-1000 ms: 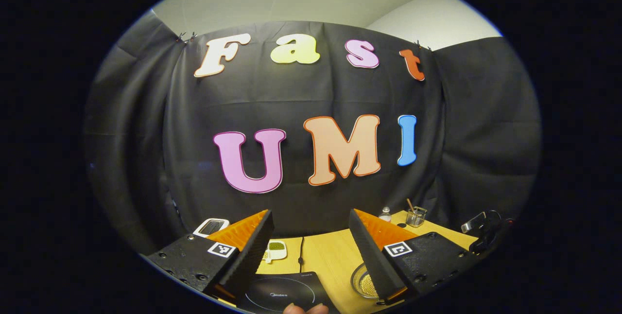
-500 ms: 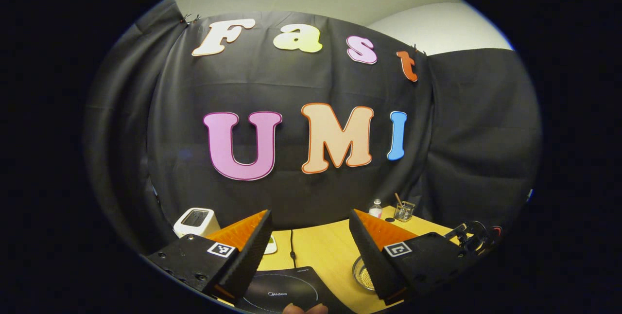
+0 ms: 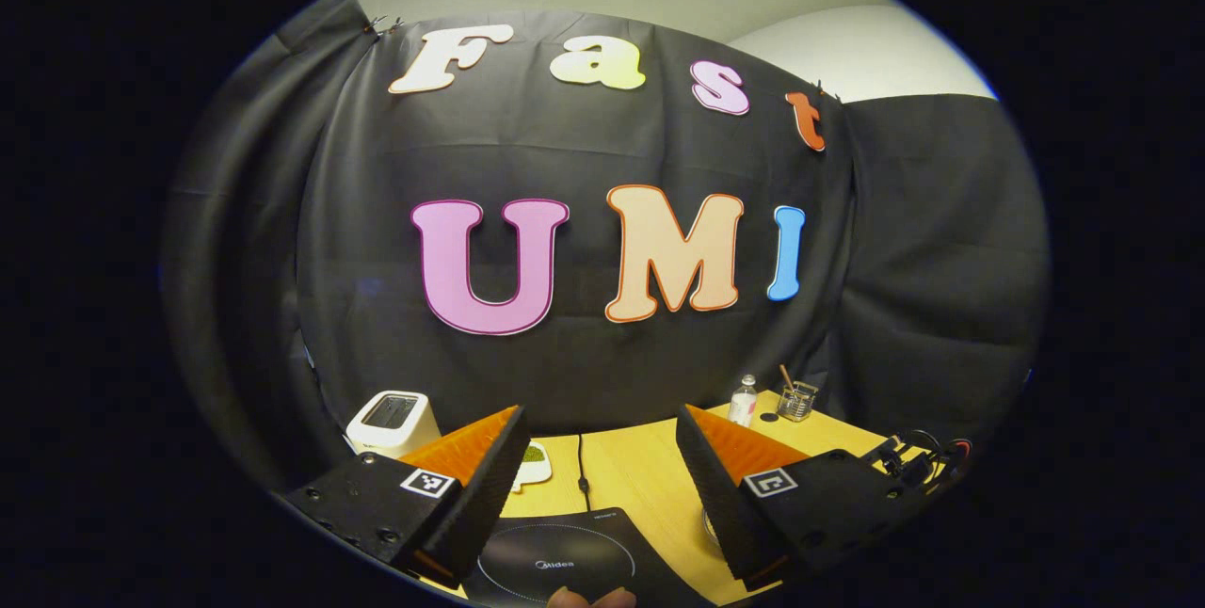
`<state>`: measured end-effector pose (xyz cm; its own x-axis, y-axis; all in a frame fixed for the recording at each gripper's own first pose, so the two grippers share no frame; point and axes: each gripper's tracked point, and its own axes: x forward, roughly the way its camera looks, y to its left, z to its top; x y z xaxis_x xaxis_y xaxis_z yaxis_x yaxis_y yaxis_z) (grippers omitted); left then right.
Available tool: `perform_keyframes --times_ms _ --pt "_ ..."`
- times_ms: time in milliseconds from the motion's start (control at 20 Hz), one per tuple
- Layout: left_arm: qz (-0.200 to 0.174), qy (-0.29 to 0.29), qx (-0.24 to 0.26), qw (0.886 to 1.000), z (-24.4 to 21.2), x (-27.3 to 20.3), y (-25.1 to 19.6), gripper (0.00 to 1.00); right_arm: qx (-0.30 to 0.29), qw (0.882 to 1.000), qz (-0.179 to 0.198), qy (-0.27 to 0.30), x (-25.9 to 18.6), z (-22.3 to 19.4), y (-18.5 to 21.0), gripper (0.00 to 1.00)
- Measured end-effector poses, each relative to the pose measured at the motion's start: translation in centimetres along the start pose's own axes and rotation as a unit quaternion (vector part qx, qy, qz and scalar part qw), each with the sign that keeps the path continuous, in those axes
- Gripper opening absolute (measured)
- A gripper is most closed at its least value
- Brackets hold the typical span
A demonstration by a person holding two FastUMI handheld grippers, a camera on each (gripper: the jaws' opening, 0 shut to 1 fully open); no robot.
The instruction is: First push the handle of the pot to place it horizontally, then grasp the pot with both hands and set it on the induction cooktop.
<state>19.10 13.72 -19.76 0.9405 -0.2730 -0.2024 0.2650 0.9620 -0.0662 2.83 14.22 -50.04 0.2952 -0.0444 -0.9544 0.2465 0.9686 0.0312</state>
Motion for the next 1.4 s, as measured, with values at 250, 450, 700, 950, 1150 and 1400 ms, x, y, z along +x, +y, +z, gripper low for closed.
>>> perform_keyframes --times_ms 250,450,700,950,1150,1400 --pt "0.001 0.003 -0.004 1.000 -0.4 0.5 1.1 0.96 -0.014 1.000 0.011 0.005 0.2 0.3 2.3 0.05" --pt "0.003 0.006 -0.007 1.000 -1.0 0.6 2.3 0.96 -0.019 1.000 0.021 0.004 0.4 1.0 4.4 0.00" --pt "0.011 0.011 -0.010 1.000 -1.7 0.6 3.8 0.96 -0.019 0.999 0.035 -0.001 0.7 2.8 7.0 0.05" --pt "0.021 0.013 -0.011 1.000 -2.0 0.4 5.3 0.95 -0.017 0.999 0.044 -0.001 1.3 4.2 9.5 0.05" --pt "0.028 0.016 -0.010 0.999 -2.3 0.4 6.1 0.95 0.000 0.999 0.052 -0.001 1.8 5.5 10.9 0.04" --pt "0.028 0.018 -0.008 0.999 -2.5 0.4 6.2 0.96 0.017 0.998 0.064 -0.002 2.4 6.7 12.2 0.00"
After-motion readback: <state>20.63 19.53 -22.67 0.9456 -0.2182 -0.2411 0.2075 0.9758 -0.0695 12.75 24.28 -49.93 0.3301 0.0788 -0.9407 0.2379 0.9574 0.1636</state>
